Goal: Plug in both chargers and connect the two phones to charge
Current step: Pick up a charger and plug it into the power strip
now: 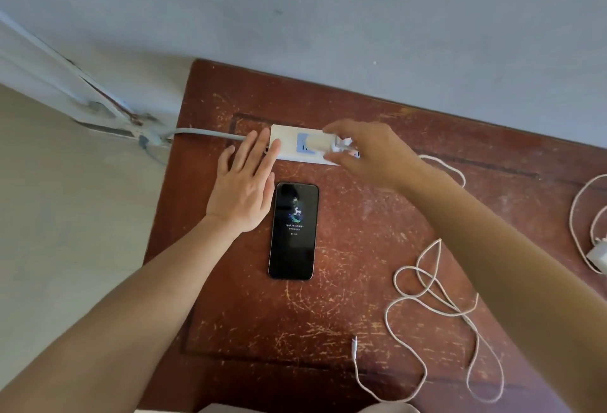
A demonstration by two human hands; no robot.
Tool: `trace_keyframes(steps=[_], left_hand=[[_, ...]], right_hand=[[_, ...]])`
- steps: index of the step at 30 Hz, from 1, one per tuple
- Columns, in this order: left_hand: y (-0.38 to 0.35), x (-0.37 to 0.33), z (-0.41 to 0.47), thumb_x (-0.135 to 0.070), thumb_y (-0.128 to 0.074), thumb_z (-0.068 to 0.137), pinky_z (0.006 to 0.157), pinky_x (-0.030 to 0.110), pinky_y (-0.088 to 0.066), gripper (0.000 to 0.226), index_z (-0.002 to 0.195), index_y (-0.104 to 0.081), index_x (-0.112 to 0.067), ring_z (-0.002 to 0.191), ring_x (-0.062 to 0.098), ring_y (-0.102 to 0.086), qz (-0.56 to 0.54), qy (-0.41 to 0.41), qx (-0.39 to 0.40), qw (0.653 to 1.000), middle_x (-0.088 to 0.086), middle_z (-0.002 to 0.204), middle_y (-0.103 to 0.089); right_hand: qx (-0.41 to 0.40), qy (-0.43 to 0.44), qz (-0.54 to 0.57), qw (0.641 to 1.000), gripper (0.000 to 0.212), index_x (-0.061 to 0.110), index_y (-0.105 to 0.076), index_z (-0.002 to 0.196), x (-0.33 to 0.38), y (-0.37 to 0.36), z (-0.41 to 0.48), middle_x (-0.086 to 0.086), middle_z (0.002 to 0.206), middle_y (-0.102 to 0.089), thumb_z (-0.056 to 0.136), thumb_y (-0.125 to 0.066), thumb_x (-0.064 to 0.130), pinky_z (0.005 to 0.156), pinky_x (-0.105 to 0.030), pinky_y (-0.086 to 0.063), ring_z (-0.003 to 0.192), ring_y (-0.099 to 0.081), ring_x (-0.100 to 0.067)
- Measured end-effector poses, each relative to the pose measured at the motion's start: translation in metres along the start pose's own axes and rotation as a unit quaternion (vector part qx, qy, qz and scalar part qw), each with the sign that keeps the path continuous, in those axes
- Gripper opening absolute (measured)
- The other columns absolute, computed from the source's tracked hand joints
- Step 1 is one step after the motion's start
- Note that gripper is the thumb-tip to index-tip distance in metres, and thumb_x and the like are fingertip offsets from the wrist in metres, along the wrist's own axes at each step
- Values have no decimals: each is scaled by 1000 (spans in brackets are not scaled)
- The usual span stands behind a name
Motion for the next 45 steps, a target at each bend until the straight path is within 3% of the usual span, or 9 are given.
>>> trace_keyframes(steps=[4, 8, 11, 18, 24, 29, 37, 43, 45], left_hand=[[4, -1, 1, -32, -29, 105, 122, 54, -23, 61, 160, -12, -12, 156, 28, -17, -9, 7, -7, 1000, 12, 169, -21], [3, -1, 1, -32, -29, 106, 122, 53, -22, 61, 161, -12, -12, 156, 28, -17, 0, 2, -8, 1000, 12, 169, -21], [2, 1, 2, -31, -31, 106, 121, 53, -22, 61, 160, -13, -12, 156, 28, -18, 5, 5, -12, 1000, 12, 168, -23], [2, 0, 2, -30, -29, 106, 120, 53, -23, 59, 160, -13, -13, 155, 27, -19, 5, 3, -20, 1000, 12, 168, -24], [4, 0, 2, -30, -30, 106, 121, 52, -23, 59, 160, -13, -14, 156, 27, -19, 6, 5, -27, 1000, 11, 168, -23], [4, 0, 2, -29, -31, 107, 121, 53, -24, 59, 160, -14, -13, 156, 27, -18, 2, 9, -22, 1000, 11, 169, -23], [3, 0, 2, -28, -32, 106, 121, 52, -23, 58, 160, -15, -13, 156, 27, -18, 0, 8, -27, 1000, 11, 168, -24], [3, 0, 2, -29, -30, 106, 121, 53, -24, 58, 160, -16, -13, 155, 28, -20, -1, 9, -31, 999, 12, 168, -25], [3, 0, 2, -29, -29, 106, 121, 53, -24, 57, 160, -16, -13, 155, 29, -20, -2, 8, -29, 1000, 12, 168, -25]], right_hand=[[66, -25, -24, 997, 33, 26, -52, 130, -1, 12, 22, -10, 121, -70, 100, -56, 38, 88, -48, -57, 102, -68, -31], [84, -19, -10, 996, 33, 24, -61, 132, -5, 23, 38, -5, 129, -69, 100, -61, 30, 88, -31, -46, 107, -61, -17], [95, -12, -9, 995, 34, 22, -63, 132, -1, 26, 45, -4, 131, -69, 99, -64, 26, 89, -29, -45, 114, -62, -17], [89, 43, -76, 992, 34, 27, -66, 130, 18, 27, 47, -1, 131, -70, 96, -67, 28, 91, -36, -50, 116, -65, -23], [48, 140, -204, 968, 34, 27, -67, 130, 48, 13, 43, -2, 126, -70, 97, -65, 31, 80, -34, -44, 116, -64, -29], [49, 95, -145, 984, 43, 23, -69, 128, 46, 7, 44, -2, 121, -75, 90, -72, 43, 96, -42, -52, 117, -64, -28], [32, 88, -112, 989, 36, 19, -73, 119, 41, 3, 42, -1, 116, -77, 89, -74, 40, 96, -41, -52, 112, -67, -25], [33, 63, -51, 996, 32, 16, -73, 117, 25, 7, 37, -1, 119, -75, 91, -74, 35, 84, -26, -42, 110, -66, -24], [23, 75, -64, 995, 34, 17, -70, 120, 26, 0, 35, -4, 118, -75, 92, -73, 36, 86, -28, -47, 109, -68, -26]])
Point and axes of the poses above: each hand's wrist, its own z-axis towards the middle knuckle, its own y-axis out of the back of the hand, x = y × z, the point moved 4 cm from there along z, towards the middle knuckle
